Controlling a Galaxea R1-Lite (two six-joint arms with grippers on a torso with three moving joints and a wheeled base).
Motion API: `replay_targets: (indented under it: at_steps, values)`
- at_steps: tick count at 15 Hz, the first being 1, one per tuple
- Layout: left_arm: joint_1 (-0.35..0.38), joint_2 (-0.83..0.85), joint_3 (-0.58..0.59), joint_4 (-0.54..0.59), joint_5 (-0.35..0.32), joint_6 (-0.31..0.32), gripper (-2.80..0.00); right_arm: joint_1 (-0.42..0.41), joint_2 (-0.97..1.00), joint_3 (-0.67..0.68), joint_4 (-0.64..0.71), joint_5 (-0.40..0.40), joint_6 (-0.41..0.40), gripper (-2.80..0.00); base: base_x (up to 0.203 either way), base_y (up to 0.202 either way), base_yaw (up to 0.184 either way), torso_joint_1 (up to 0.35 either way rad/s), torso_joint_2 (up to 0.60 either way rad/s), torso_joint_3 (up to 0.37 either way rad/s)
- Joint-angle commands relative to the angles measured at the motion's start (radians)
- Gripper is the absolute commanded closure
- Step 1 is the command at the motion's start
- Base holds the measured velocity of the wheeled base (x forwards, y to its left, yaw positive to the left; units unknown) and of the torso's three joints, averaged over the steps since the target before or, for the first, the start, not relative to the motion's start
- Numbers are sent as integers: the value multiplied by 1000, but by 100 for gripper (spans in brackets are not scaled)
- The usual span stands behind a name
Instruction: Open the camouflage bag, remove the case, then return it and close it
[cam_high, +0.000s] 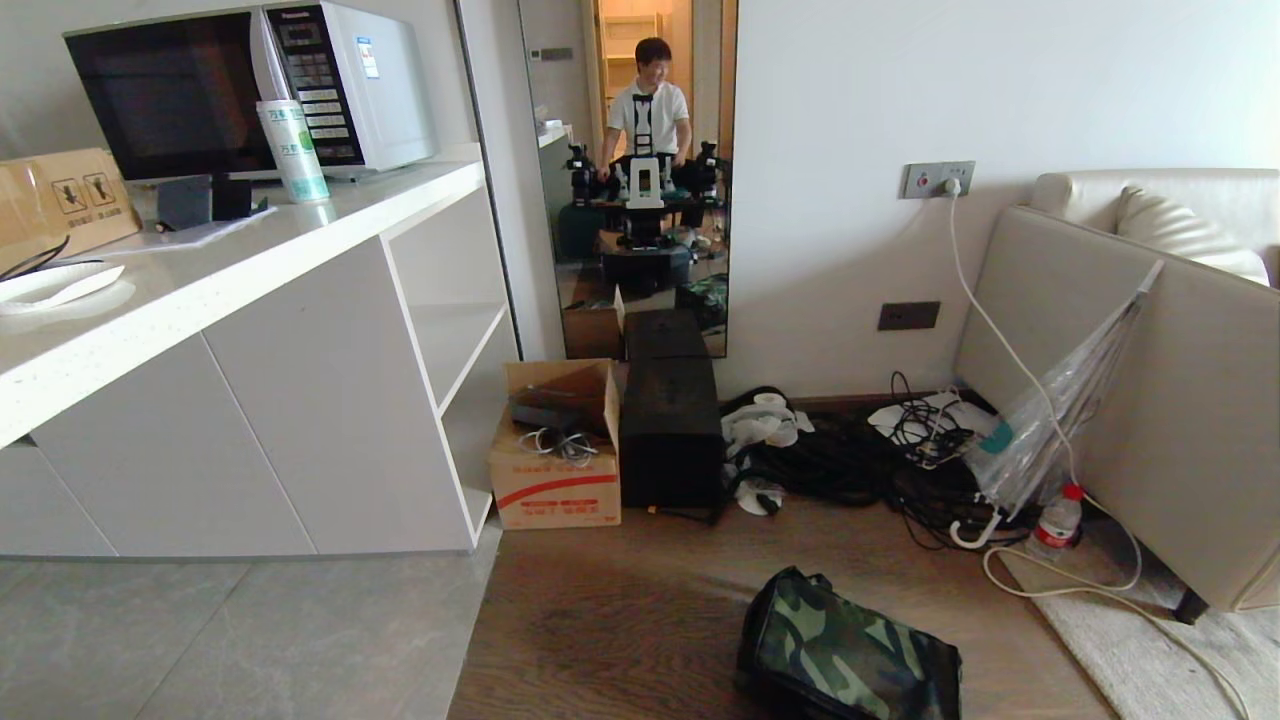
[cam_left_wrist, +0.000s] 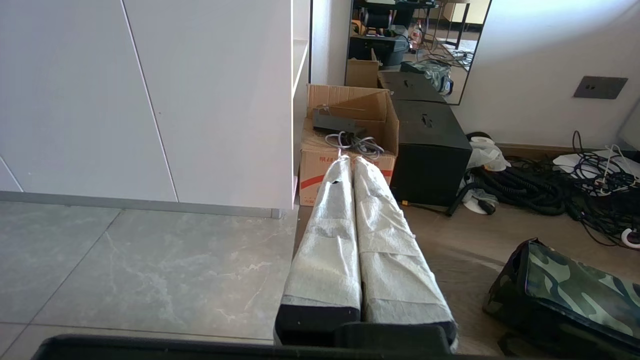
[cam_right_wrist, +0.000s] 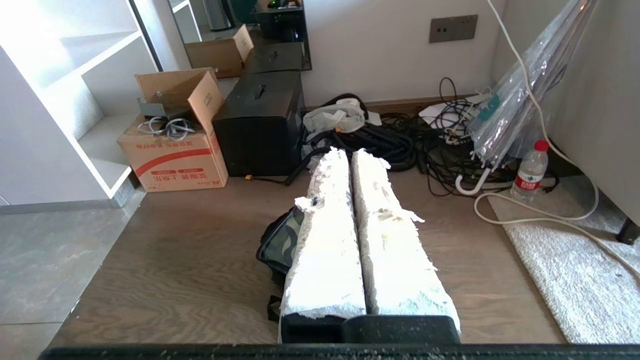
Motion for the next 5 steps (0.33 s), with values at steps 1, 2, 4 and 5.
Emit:
replay_targets:
  at_steps: [1, 2, 4, 5]
  values:
    - [0, -1, 9, 0, 1, -1, 0, 0, 2, 2, -2, 0, -1, 0, 0, 0, 0, 0, 0, 0]
    - [0, -1, 9, 0, 1, -1, 0, 0, 2, 2, 0, 0, -1, 0, 0, 0, 0, 0, 0, 0]
    - [0, 0, 9, -2, 1, -1, 0, 0, 2, 2, 0, 0, 1, 0, 0, 0, 0, 0, 0, 0]
    - [0, -2, 9, -2, 1, -1, 0, 0, 2, 2, 0, 0, -1, 0, 0, 0, 0, 0, 0, 0]
